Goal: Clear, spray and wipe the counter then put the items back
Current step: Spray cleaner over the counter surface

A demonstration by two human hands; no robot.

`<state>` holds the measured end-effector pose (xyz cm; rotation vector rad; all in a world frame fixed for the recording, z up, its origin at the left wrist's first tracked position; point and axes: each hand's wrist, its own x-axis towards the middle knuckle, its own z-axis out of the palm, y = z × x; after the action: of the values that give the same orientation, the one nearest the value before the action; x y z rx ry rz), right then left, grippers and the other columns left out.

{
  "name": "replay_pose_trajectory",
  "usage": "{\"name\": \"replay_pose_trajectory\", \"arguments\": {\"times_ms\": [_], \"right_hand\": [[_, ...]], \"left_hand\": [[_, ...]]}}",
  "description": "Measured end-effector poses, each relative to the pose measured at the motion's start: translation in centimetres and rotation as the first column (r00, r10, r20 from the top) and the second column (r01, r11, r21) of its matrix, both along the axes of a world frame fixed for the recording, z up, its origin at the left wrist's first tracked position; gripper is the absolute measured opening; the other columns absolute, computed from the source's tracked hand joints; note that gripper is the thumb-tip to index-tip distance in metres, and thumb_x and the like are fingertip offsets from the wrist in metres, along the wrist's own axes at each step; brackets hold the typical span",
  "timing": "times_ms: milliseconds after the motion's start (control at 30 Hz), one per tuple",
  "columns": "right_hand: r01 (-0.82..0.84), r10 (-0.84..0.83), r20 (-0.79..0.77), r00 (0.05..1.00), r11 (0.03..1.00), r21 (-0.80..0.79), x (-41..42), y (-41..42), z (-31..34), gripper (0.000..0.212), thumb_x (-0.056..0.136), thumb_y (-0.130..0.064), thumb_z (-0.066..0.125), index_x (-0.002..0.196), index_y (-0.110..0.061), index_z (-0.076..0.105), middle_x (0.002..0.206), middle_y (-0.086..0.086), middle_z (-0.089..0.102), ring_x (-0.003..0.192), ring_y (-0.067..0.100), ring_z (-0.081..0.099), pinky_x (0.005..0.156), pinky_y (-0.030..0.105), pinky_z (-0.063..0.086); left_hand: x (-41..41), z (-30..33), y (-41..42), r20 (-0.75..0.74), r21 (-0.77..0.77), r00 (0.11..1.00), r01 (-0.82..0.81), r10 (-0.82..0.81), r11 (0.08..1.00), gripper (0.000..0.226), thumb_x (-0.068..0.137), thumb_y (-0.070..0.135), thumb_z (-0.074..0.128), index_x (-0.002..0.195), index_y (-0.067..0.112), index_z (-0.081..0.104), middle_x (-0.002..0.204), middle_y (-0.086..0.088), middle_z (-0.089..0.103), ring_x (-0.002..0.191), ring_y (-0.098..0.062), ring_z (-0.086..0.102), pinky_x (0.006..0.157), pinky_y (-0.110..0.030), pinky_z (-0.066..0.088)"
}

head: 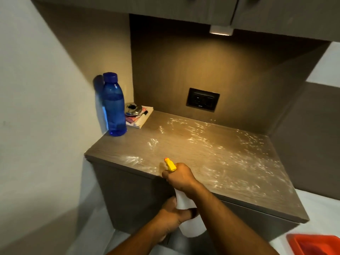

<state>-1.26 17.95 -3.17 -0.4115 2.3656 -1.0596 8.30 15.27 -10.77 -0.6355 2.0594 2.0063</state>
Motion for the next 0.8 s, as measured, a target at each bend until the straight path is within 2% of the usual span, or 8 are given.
{"name": "replay_pose_trajectory", "arguments": {"times_ms": [100,167,233,333,467,667,733,800], "right_hand": [[0.013,-0.013,0.003,1.000,0.998,-0.056,0.6,-2.6,0.6,0.022,0.084,-0.031,0.065,0.068,-0.016,0.059,0.065,0.001,0.056,0.063,0.017,0.053,0.060,0.030,0.042],[0.038,-0.039,-0.005,0.999,0.996,-0.076,0.8,-4.1,1.4,0.023,0.084,-0.032,0.065,0.074,-0.012,0.064,0.071,0.005,0.061,0.069,0.021,0.059,0.067,0.035,0.051],[0.108,-0.109,-0.006,0.994,0.989,-0.104,0.2,-4.8,2.5,0.025,0.086,-0.031,0.065,0.084,-0.006,0.067,0.078,0.009,0.063,0.077,0.026,0.062,0.076,0.042,0.055],[0.261,-0.261,0.021,0.965,0.949,-0.175,-2.4,-3.9,4.4,0.027,0.090,-0.027,0.062,0.098,-0.002,0.066,0.085,0.011,0.062,0.077,0.024,0.059,0.077,0.044,0.055],[0.367,-0.361,0.068,0.930,0.905,-0.216,-6.2,-1.2,6.5,0.029,0.088,-0.023,0.061,0.104,0.000,0.065,0.089,0.016,0.063,0.079,0.026,0.060,0.077,0.043,0.056],[0.468,-0.475,0.001,0.880,0.867,-0.171,-10.4,1.3,7.3,0.016,0.082,-0.018,0.058,0.077,-0.003,0.062,0.066,0.015,0.063,0.057,0.028,0.061,0.066,0.042,0.058],[0.488,-0.487,0.058,0.872,0.849,-0.203,-11.7,2.5,7.4,0.013,0.081,-0.015,0.058,0.084,-0.003,0.063,0.067,0.015,0.061,0.058,0.028,0.060,0.063,0.039,0.055],[0.496,-0.481,0.120,0.868,0.836,-0.234,-13.0,3.7,7.4,0.015,0.083,-0.014,0.060,0.092,-0.003,0.064,0.075,0.017,0.062,0.066,0.030,0.062,0.068,0.044,0.057]], "left_hand": [[0.4,0.4,-2.3,-0.022,0.012,0.998,-0.065,0.065,0.998,0.063,0.043,0.063,0.077,0.099,0.039,0.058,0.097,0.020,0.066,0.094,-0.001,0.061,0.070,-0.016,0.047],[0.4,0.8,-3.7,-0.045,-0.006,0.995,-0.089,0.088,0.996,0.059,0.048,0.060,0.077,0.100,0.037,0.059,0.092,0.018,0.067,0.088,0.000,0.061,0.064,-0.014,0.045],[0.1,1.7,-4.8,-0.078,0.009,0.994,-0.082,0.082,0.997,0.062,0.050,0.061,0.078,0.104,0.038,0.058,0.095,0.017,0.068,0.091,-0.002,0.062,0.068,-0.018,0.049],[-1.0,3.6,-5.3,-0.150,0.096,0.985,-0.066,0.080,0.993,0.083,0.047,0.064,0.082,0.121,0.036,0.054,0.111,0.010,0.068,0.102,-0.011,0.065,0.084,-0.035,0.057],[-3.6,5.9,-2.9,-0.158,0.114,0.981,-0.092,0.109,0.989,0.105,0.046,0.062,0.080,0.136,0.028,0.039,0.124,-0.002,0.058,0.108,-0.020,0.061,0.089,-0.042,0.056],[-8.2,7.6,0.7,-0.154,-0.003,0.978,-0.143,0.141,0.990,0.082,0.056,0.060,0.077,0.125,0.028,0.047,0.107,0.004,0.060,0.092,-0.011,0.059,0.069,-0.026,0.051],[-9.4,7.6,1.3,-0.163,-0.009,0.980,-0.114,0.111,0.993,0.077,0.055,0.060,0.077,0.120,0.029,0.049,0.103,0.005,0.061,0.090,-0.010,0.060,0.066,-0.024,0.051],[-10.5,7.5,2.1,-0.180,-0.002,0.981,-0.075,0.074,0.997,0.074,0.056,0.059,0.077,0.117,0.030,0.048,0.101,0.006,0.061,0.089,-0.009,0.060,0.060,-0.021,0.048]]}}
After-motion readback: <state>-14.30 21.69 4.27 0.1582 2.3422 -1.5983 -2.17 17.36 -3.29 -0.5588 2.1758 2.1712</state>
